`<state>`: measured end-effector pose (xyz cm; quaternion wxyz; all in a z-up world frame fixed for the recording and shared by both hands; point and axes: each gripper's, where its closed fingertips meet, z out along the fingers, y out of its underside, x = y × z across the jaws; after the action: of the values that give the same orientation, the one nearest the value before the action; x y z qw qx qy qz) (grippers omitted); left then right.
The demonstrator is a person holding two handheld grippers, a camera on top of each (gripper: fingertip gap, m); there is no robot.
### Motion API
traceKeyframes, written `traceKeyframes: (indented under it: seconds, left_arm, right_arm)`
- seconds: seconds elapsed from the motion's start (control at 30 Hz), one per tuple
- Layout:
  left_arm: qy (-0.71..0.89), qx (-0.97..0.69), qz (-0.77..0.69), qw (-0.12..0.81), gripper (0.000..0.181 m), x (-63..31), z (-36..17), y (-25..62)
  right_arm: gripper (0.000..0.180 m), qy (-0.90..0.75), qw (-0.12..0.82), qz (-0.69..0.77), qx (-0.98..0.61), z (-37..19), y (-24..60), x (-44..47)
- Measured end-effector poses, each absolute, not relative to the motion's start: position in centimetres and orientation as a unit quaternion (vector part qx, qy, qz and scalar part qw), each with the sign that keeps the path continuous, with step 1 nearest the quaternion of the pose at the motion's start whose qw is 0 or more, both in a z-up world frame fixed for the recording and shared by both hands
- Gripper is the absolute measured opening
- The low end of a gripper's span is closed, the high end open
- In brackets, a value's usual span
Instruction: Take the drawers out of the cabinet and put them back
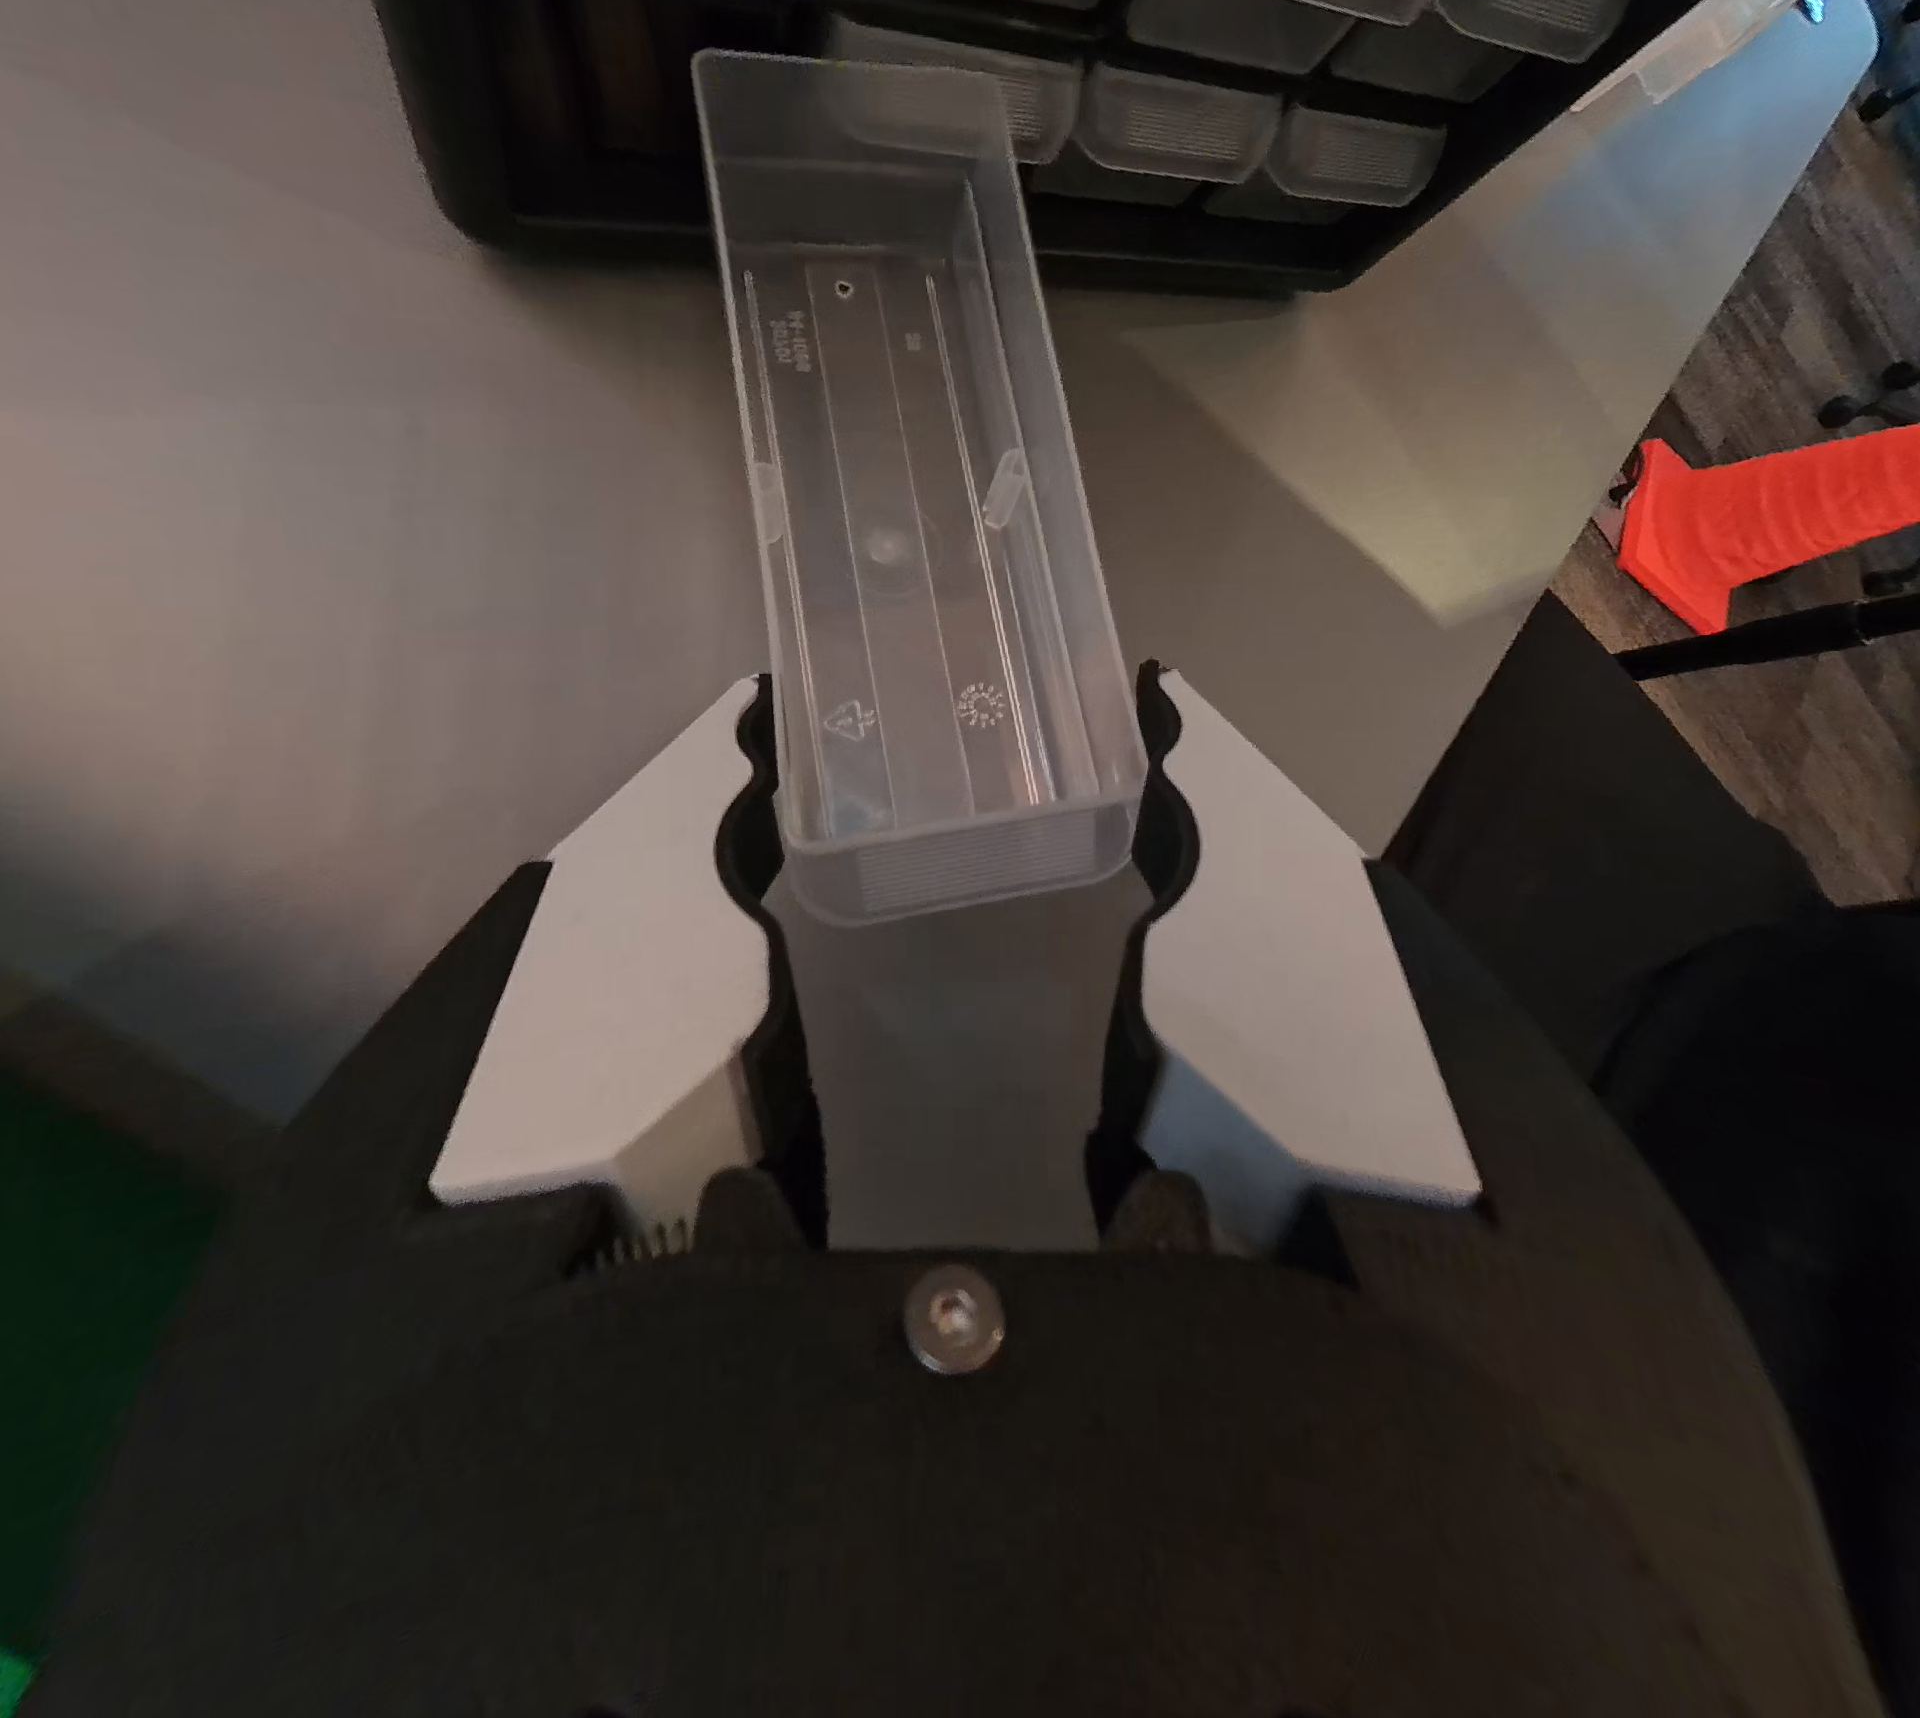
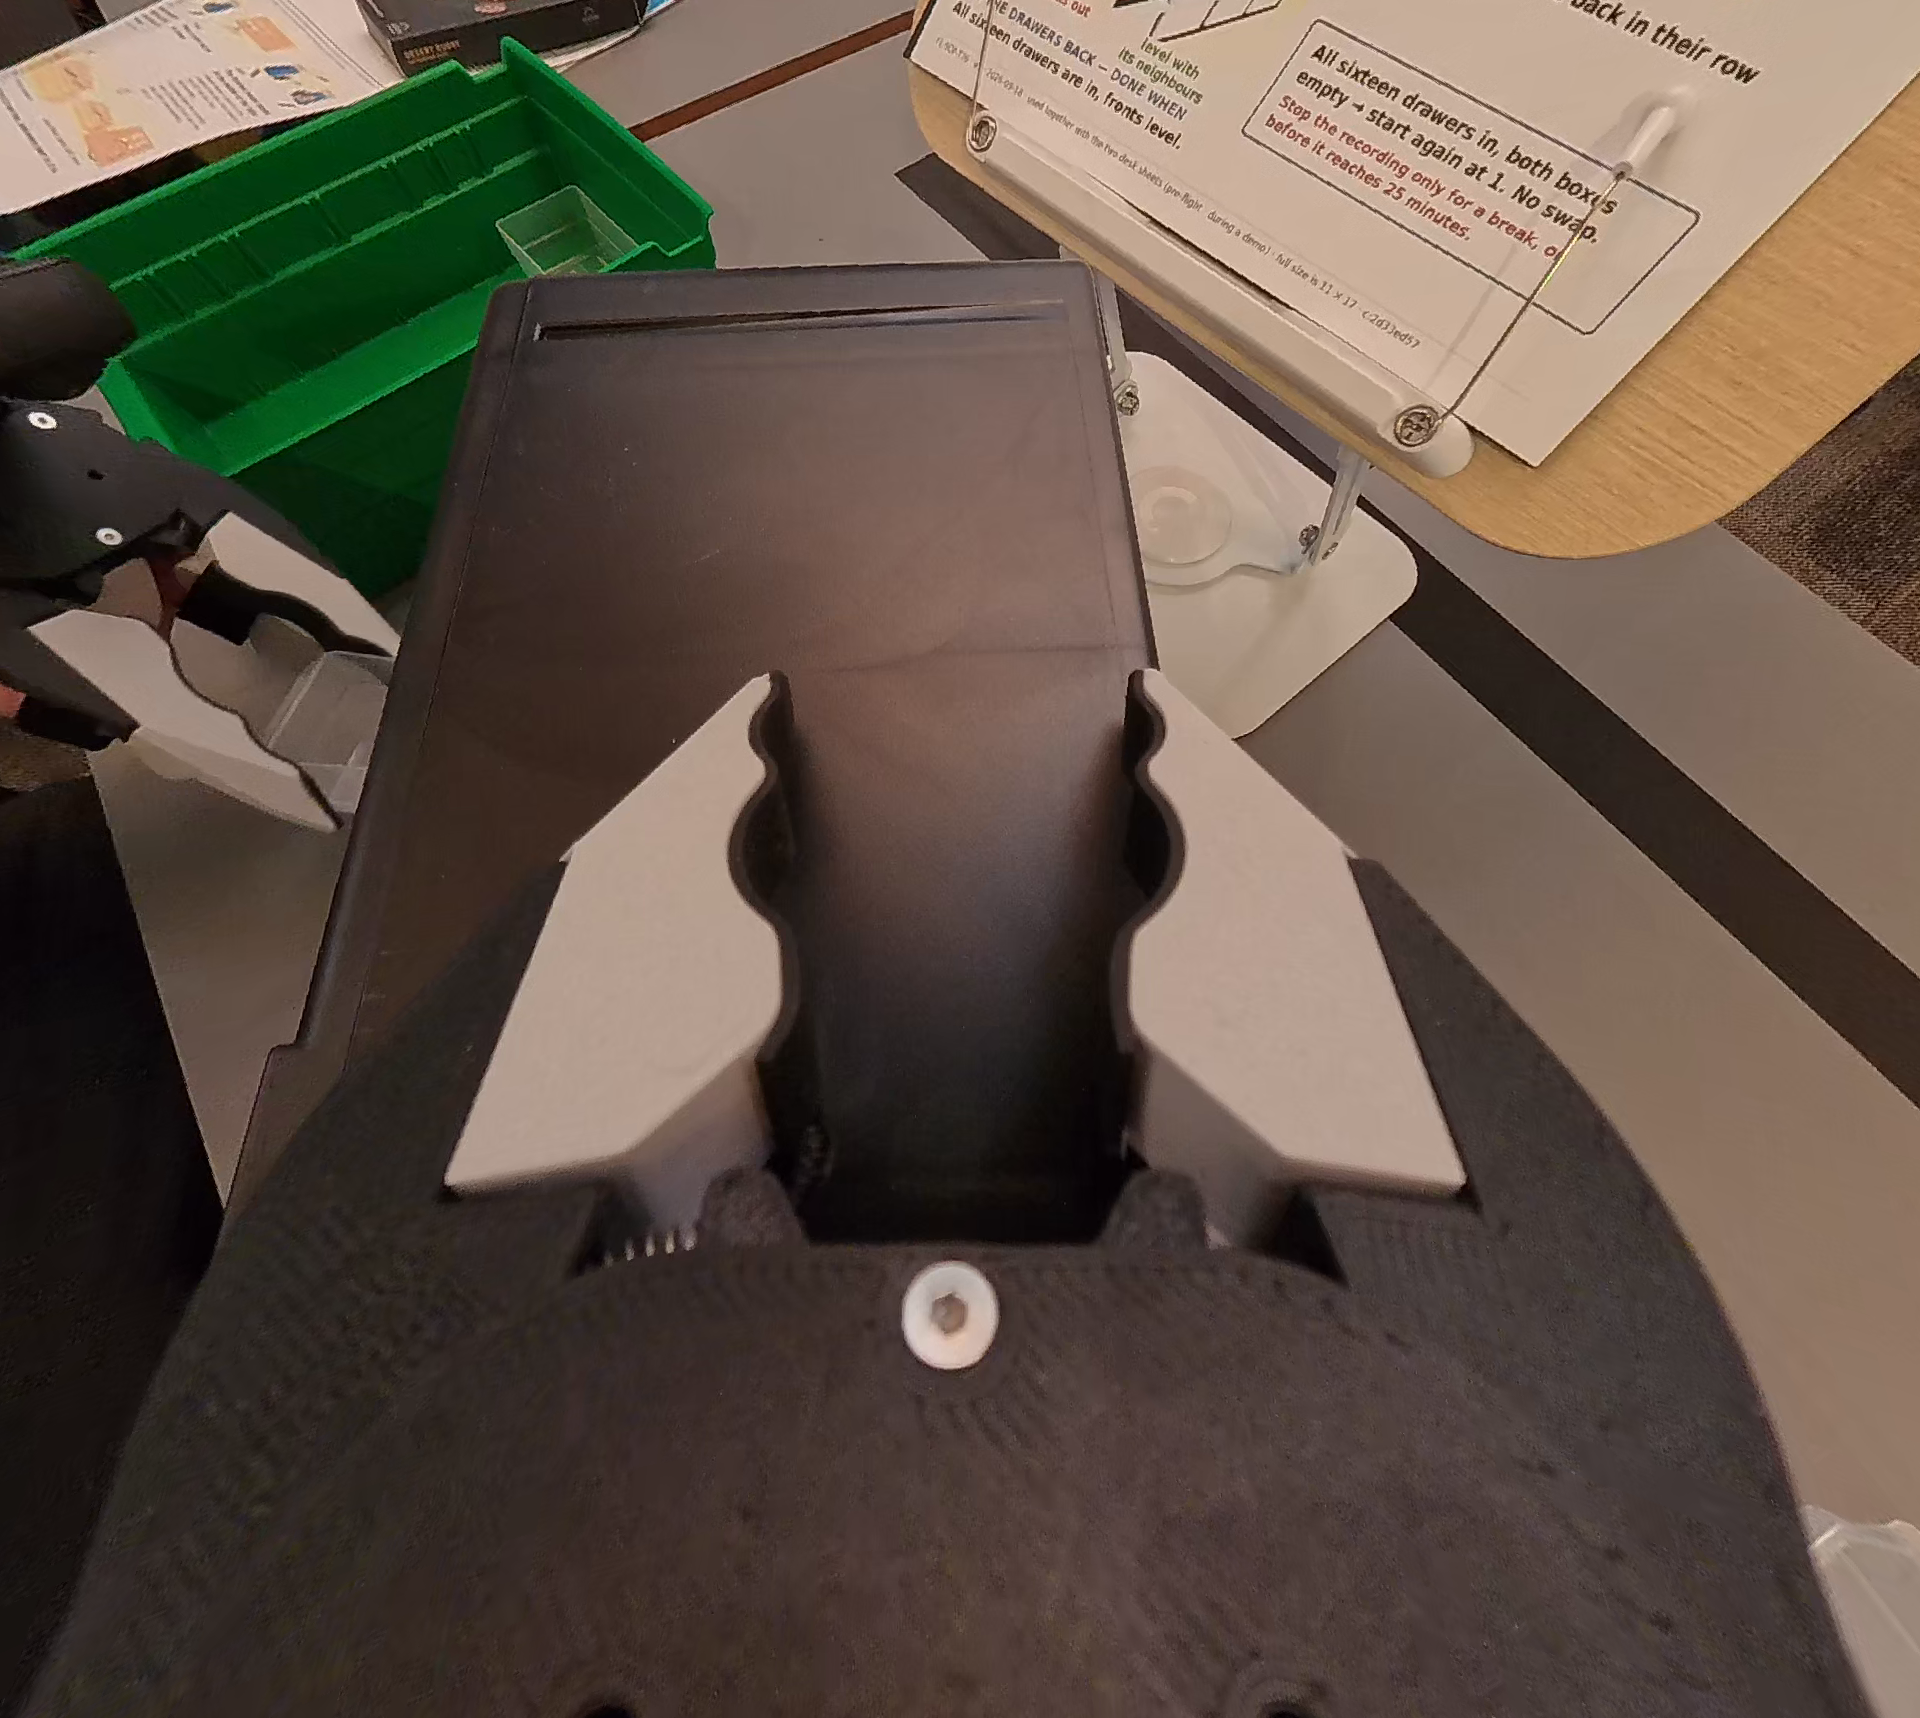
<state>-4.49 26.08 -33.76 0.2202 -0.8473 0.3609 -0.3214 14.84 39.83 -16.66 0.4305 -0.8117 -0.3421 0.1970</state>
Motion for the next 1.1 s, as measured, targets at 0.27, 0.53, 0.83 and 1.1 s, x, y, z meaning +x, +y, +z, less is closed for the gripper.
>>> traceKeyframes:
  seconds: [0.27, 0.53, 0.83, 1.1]
  left_arm:
    - [0.356, -0.855, -0.306, 0.222, 0.067, -4.6, -34.4, 27.1]
    - [0.356, -0.854, -0.264, 0.273, 0.067, -5.4, -30.7, 27.7]
    - [0.342, -0.850, -0.247, 0.316, 0.066, -5.1, -29.1, 29.8]
    - [0.338, -0.857, -0.229, 0.313, 0.067, -4.8, -29.6, 30.4]
  right_arm:
    - [0.063, -0.344, 0.431, 0.198, -0.811, -16.7, 39.8, 14.8]
    - [0.063, -0.344, 0.431, 0.199, -0.810, -16.6, 39.8, 14.8]
    - [0.063, -0.340, 0.435, 0.199, -0.810, -16.6, 39.9, 14.9]
    - [0.063, -0.335, 0.439, 0.197, -0.810, -16.5, 39.9, 15.0]
